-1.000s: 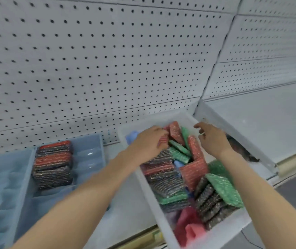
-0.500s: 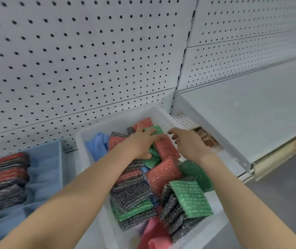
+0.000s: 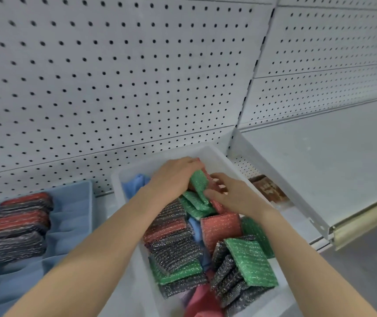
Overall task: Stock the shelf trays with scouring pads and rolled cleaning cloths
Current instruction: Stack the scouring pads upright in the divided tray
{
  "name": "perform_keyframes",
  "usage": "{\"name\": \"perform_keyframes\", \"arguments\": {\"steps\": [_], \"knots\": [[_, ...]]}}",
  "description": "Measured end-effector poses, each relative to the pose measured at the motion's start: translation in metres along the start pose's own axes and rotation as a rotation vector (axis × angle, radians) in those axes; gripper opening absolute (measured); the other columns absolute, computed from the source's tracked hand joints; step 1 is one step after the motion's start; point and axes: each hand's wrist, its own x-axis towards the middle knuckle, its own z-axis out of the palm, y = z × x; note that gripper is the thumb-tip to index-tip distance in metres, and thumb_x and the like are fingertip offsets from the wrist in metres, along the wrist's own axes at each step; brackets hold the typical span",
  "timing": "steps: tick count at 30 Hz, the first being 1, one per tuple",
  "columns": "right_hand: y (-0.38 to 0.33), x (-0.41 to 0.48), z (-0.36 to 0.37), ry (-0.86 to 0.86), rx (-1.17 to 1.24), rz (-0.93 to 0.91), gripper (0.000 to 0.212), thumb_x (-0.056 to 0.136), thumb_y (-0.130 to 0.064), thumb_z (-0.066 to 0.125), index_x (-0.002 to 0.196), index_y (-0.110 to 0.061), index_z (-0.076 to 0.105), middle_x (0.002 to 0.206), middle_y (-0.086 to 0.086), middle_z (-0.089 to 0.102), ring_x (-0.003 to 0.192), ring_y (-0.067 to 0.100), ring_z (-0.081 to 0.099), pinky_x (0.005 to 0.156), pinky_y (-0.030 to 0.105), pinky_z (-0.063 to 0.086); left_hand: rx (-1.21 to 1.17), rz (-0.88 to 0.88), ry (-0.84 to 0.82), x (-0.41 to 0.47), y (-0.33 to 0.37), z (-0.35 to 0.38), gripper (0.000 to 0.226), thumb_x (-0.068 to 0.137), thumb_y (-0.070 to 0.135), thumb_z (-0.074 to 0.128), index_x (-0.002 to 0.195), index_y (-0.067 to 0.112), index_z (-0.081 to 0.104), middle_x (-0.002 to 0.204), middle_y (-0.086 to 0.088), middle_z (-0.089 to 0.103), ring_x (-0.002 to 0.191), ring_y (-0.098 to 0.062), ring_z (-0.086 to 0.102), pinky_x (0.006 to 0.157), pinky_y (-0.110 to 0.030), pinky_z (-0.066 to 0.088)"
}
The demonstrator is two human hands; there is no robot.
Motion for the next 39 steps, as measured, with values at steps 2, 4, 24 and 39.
{"name": "perform_keyframes", "arguments": {"steps": [2,4,24,39], "knots": [[-0.002,0.007,0.007,-0.036,-0.142,-0.015,0.087,0.079,-0.060,0.068,0.150,-0.031,0.026,0.147,-0.001,0.047,0.128,0.019,0.050,0.107,0.035,0.039,-0.023,-0.087,-0.065,-0.016,-0.007,-0.003,0.062,0.093,0.013,0.054,0.147,0.038,0.033,0.138,0.001,0.052,0.106,-0.021,0.059,0.086,-0.033,0.048],[-0.005,0.015,0.014,-0.060,-0.174,-0.023,0.096,0.074,-0.064,0.070,0.151,-0.035,0.021,0.148,0.001,0.046,0.128,0.021,0.049,0.107,0.036,0.039,-0.104,-0.114,-0.224,-0.033,-0.014,-0.003,0.064,0.090,0.043,0.061,0.147,0.033,0.033,0.141,0.001,0.050,0.120,-0.019,0.054,0.100,-0.034,0.043],[-0.021,0.017,-0.016,0.410,0.007,-0.126,0.023,0.085,-0.026,0.062,0.105,-0.028,0.051,0.075,-0.005,0.060,0.059,0.012,0.054,0.049,0.023,0.040,0.057,-0.224,-0.141,-0.086,-0.011,0.009,0.074,0.084,0.038,0.069,0.145,0.022,0.030,0.135,-0.004,0.050,0.107,-0.021,0.058,0.077,-0.030,0.048],[-0.069,0.023,-0.005,-0.097,1.099,-0.095,0.031,0.101,-0.012,0.044,0.130,-0.021,0.053,0.113,0.011,0.064,0.089,0.019,0.066,0.072,0.036,0.058,-1.387,-0.817,0.237,-0.071,-0.008,-0.016,0.100,0.065,0.086,0.056,0.148,0.039,0.025,0.150,-0.003,0.041,0.123,-0.024,0.055,0.100,-0.051,0.048]]}}
